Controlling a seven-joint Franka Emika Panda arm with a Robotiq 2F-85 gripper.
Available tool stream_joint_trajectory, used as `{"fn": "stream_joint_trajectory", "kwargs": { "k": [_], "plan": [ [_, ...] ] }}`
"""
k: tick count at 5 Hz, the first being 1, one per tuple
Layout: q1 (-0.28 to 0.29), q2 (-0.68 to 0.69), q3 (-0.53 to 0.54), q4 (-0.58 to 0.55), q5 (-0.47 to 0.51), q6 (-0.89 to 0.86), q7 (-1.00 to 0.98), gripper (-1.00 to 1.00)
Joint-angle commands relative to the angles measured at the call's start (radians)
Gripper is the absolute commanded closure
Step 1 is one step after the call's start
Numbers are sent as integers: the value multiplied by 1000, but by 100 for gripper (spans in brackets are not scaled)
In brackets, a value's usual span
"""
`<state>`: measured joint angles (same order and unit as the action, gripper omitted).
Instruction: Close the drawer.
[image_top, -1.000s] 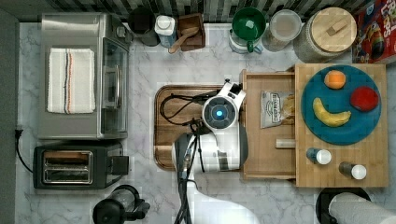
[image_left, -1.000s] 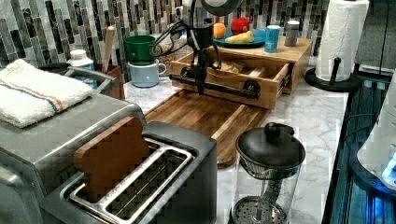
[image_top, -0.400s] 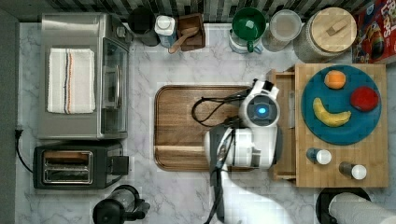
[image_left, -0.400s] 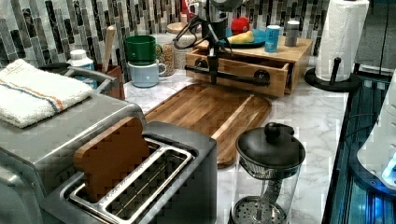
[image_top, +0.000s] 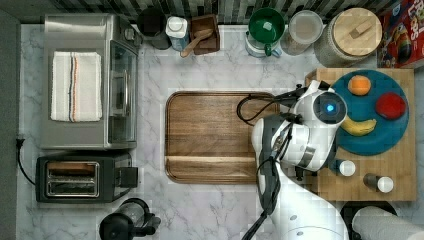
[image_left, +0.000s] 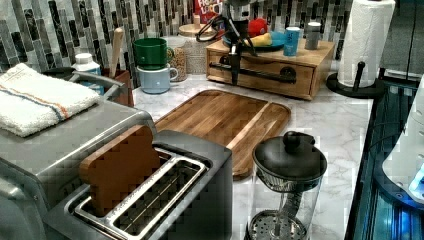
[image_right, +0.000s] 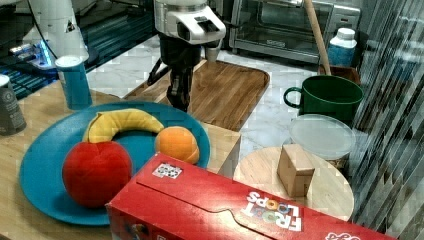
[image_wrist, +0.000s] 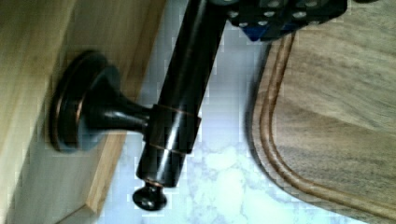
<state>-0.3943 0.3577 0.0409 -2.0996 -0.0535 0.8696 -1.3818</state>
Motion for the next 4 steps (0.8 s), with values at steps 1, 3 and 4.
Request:
{"fn": "stream_joint_trajectory", "kwargs": {
  "k": [1, 3, 4],
  "plan": [
    [-39, -114, -183, -30, -108, 50, 236, 100],
    [-42, -114, -181, -30, -109, 50, 237, 100],
    [-41, -114, -181, -30, -109, 50, 236, 100]
  ]
}}
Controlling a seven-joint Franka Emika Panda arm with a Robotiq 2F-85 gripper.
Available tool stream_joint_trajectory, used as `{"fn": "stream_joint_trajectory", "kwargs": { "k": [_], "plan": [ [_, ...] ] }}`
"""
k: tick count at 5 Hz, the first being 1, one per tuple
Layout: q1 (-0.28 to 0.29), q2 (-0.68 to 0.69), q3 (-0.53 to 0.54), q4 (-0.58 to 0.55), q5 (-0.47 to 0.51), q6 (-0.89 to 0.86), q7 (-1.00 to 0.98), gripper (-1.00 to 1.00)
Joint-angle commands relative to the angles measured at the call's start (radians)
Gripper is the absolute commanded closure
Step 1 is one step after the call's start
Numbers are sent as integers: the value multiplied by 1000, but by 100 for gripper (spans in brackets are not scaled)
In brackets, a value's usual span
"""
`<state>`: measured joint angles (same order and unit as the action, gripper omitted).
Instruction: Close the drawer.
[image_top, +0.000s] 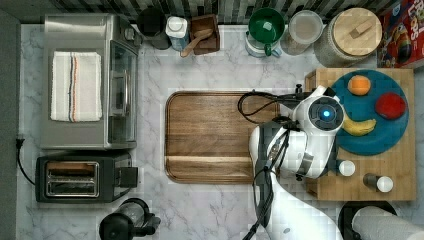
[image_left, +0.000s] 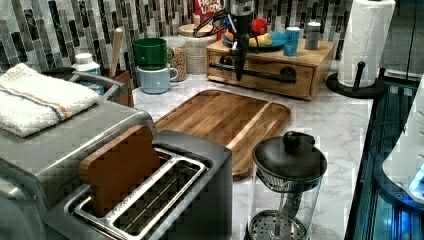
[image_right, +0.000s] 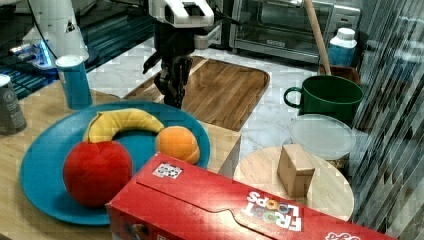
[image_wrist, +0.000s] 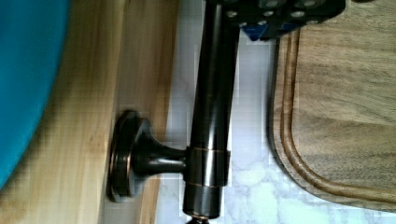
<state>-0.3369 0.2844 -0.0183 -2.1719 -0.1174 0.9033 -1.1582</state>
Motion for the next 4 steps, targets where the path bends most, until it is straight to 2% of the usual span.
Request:
{"fn": "stream_joint_trajectory", "kwargs": {
  "k": [1, 4],
  "plan": [
    [-100, -40, -120, 42, -46, 16, 13, 100],
    [-118, -41, -102, 42, -53, 15, 18, 100]
  ]
}}
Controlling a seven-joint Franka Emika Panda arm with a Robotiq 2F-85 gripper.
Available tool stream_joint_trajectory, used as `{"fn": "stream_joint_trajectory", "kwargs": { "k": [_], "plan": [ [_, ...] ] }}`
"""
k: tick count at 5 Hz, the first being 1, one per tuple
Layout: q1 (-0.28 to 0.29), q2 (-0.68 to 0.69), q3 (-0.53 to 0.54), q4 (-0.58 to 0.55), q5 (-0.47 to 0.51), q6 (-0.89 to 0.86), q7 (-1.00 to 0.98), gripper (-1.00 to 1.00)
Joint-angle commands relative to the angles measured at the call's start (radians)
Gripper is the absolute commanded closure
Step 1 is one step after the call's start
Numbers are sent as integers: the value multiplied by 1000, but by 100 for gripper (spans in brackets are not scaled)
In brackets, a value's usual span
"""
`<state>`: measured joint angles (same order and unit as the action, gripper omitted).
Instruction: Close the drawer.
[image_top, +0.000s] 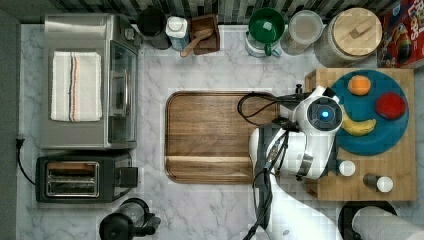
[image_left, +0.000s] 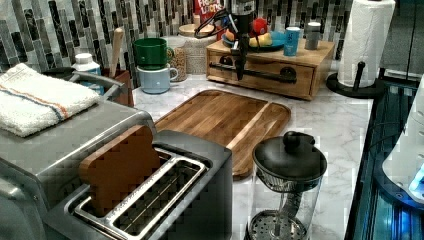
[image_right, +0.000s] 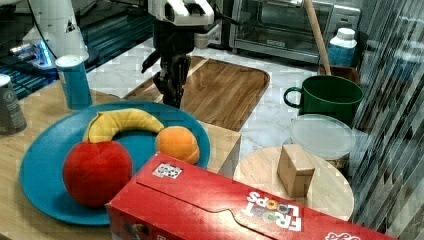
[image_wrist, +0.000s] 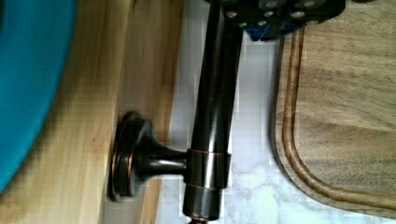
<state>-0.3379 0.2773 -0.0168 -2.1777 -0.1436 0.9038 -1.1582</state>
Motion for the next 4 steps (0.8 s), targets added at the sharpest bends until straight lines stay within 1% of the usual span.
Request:
{"fn": "stream_joint_trajectory", "kwargs": {
  "k": [1, 3, 4],
  "plan": [
    [-108, -34, -113, 48, -23, 15, 16, 100],
    [-107, -34, -114, 48, -23, 15, 15, 100],
    [-80, -33, -141, 48, -12, 16, 7, 100]
  ]
}}
